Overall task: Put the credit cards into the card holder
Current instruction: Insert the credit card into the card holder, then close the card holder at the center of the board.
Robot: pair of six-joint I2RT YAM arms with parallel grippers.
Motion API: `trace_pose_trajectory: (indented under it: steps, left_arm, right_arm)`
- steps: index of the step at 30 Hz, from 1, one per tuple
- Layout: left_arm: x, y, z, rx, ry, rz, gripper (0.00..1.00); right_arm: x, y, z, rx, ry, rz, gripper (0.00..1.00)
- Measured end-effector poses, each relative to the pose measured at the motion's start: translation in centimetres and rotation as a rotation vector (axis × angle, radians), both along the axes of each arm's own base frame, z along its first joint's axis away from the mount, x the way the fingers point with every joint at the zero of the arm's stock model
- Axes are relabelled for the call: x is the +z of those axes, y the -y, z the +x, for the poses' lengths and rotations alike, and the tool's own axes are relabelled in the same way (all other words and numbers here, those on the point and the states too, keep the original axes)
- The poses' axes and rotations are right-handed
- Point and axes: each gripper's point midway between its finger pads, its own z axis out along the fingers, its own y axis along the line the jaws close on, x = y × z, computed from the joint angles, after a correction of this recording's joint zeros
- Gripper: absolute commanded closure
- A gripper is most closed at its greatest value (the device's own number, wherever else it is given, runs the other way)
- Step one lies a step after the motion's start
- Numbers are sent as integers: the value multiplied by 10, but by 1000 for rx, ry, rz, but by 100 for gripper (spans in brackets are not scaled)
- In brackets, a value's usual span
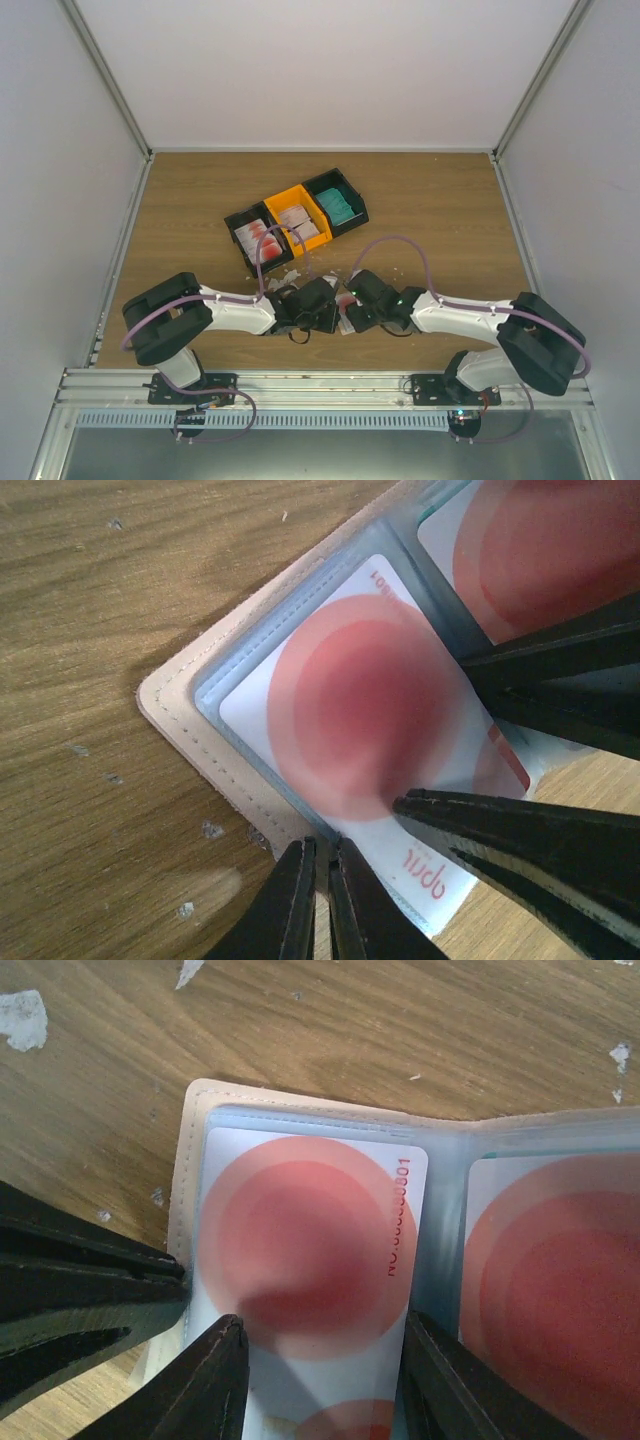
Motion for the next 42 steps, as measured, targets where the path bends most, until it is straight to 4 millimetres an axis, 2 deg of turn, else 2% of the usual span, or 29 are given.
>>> trace_pose_trajectory:
  steps: [7, 9, 13, 16, 19, 22, 27, 33, 38, 42]
  left_arm:
    - [0, -1, 0, 2, -8, -7, 89]
    - [0, -1, 0, 3, -8, -12, 87]
    - [2, -5, 1, 12, -5, -18, 83]
    - [3, -10, 0, 19, -3, -15, 81]
    - [3, -15, -1, 24, -2, -9, 79]
    - [3, -19, -1, 30, -4, -5, 78]
    - [6, -21, -6, 10, -14, -21, 79]
    - [32, 2, -16, -134, 5, -132, 80]
    - [55, 30, -3, -179, 51, -179, 81]
    - [48, 42, 2, -194, 40, -171, 83]
  right_arm:
    - [5, 0, 0, -24, 10, 8, 49]
    - [13, 3, 2, -53, 27, 20, 47]
    - [43, 11, 12, -139, 102, 82, 40]
    - [65, 29, 26, -253, 161, 122, 37]
    - [75, 54, 40, -380, 190, 141, 36]
    - [69, 79, 48, -476, 182, 135, 36]
    - [38, 108, 41, -559, 94, 108, 36]
    - [14, 115, 33, -581, 3, 139, 36]
    - [8, 113, 33, -584, -38, 206, 36]
    - [3, 113, 31, -581, -65, 248, 36]
